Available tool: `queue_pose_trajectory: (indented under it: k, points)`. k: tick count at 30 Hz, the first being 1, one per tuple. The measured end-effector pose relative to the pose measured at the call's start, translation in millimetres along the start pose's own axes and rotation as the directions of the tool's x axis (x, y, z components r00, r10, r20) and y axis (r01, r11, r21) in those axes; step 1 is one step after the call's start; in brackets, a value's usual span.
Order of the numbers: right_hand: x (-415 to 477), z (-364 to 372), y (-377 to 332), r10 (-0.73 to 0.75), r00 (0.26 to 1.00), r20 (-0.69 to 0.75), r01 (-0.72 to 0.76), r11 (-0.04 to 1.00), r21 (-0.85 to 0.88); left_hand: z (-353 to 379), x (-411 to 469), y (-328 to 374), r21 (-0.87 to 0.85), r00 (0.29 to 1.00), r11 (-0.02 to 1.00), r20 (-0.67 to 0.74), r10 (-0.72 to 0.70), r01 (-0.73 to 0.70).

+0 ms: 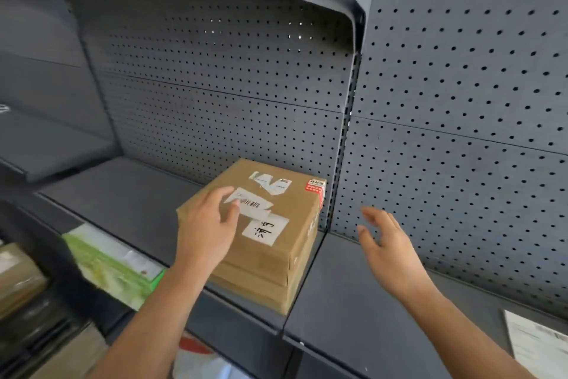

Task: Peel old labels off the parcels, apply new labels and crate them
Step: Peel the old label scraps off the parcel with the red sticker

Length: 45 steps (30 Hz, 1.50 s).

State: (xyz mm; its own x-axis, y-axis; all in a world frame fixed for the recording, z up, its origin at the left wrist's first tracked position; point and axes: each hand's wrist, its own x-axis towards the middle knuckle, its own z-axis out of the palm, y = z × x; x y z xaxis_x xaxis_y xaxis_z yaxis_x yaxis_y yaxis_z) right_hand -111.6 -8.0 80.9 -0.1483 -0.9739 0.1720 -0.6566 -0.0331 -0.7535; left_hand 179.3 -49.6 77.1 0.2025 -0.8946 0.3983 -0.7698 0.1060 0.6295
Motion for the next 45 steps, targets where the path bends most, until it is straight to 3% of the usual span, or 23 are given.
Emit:
queue_pose_trajectory:
  k: [5, 9, 14, 18, 32, 45]
  points:
    - [16.2, 44.0, -16.5, 0.081, 0.995, 0.064, -0.090, 0.984, 0.153, -11.5, 29.7, -43.5, -0.007, 0.996, 0.996, -0.007, -0.088, 0.088]
    - [27.3, 76.0, -30.4, 0.197, 0.972, 0.126, -0.227, 0.928, 0.297, -16.1, 53.8, -77.4, -0.140, 0.965, 0.956, 0.080, -0.250, 0.259]
    - [36.3, 102.7, -40.6, 0.333, 0.919, 0.209, -0.393, 0.804, 0.445, -11.9, 74.7, -105.6, -0.348, 0.849, 0.779, 0.301, -0.434, 0.521]
    - [37.5, 120.2, -44.4, 0.375, 0.893, 0.249, -0.450, 0.738, 0.502, -7.2, 79.0, -118.5, -0.454, 0.765, 0.633, 0.515, -0.388, 0.627]
    - [14.1, 78.6, -39.3, 0.361, 0.911, 0.202, -0.406, 0.689, 0.600, -2.9, 57.8, -81.7, -0.486, 0.794, 0.674, 0.550, -0.259, 0.557]
    - [-47.3, -35.1, 29.2, 0.423, 0.904, 0.063, -0.365, 0.688, 0.627, 43.9, -0.5, 25.9, -0.412, 0.750, 0.768, 0.649, -0.130, 0.490]
